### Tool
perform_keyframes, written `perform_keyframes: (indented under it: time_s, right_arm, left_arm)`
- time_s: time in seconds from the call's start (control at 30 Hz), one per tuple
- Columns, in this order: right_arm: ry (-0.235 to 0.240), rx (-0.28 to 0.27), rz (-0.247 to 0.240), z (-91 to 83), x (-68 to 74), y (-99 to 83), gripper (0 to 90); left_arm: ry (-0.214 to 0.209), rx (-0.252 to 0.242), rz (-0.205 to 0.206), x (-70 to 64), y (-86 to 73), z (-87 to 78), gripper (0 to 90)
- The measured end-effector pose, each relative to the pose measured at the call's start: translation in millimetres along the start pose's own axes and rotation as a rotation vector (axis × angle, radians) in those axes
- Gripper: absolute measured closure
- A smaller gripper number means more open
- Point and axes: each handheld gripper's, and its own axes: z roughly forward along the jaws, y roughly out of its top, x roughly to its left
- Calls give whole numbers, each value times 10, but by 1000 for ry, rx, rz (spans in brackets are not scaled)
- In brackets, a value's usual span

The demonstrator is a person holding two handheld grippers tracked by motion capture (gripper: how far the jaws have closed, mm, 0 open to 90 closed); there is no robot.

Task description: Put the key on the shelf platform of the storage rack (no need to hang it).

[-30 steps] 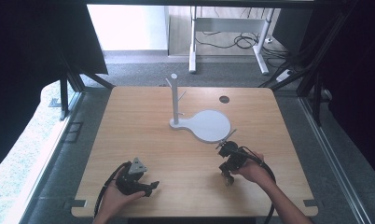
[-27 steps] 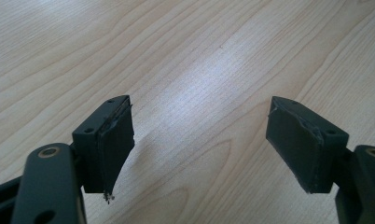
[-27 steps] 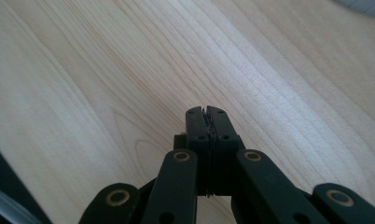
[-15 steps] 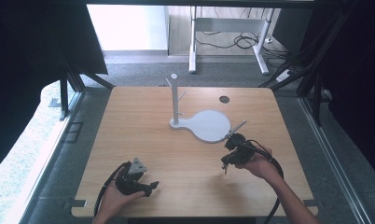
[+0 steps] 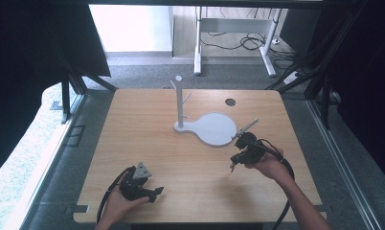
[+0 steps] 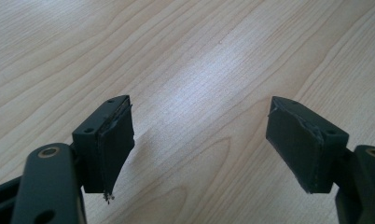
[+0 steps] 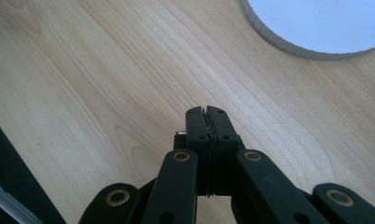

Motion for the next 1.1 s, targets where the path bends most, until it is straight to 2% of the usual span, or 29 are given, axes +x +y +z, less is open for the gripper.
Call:
perform_keyframes:
  time_s: [0.3, 1.1]
  right_arm:
    - [-16, -7, 8, -27, -85, 69, 894]
    - [-59, 13, 34, 8, -280, 239, 894]
  left_arm:
    - [-1, 0, -3, -3, -2, 6, 235]
    - [-6, 14, 8, -18, 3, 28, 234]
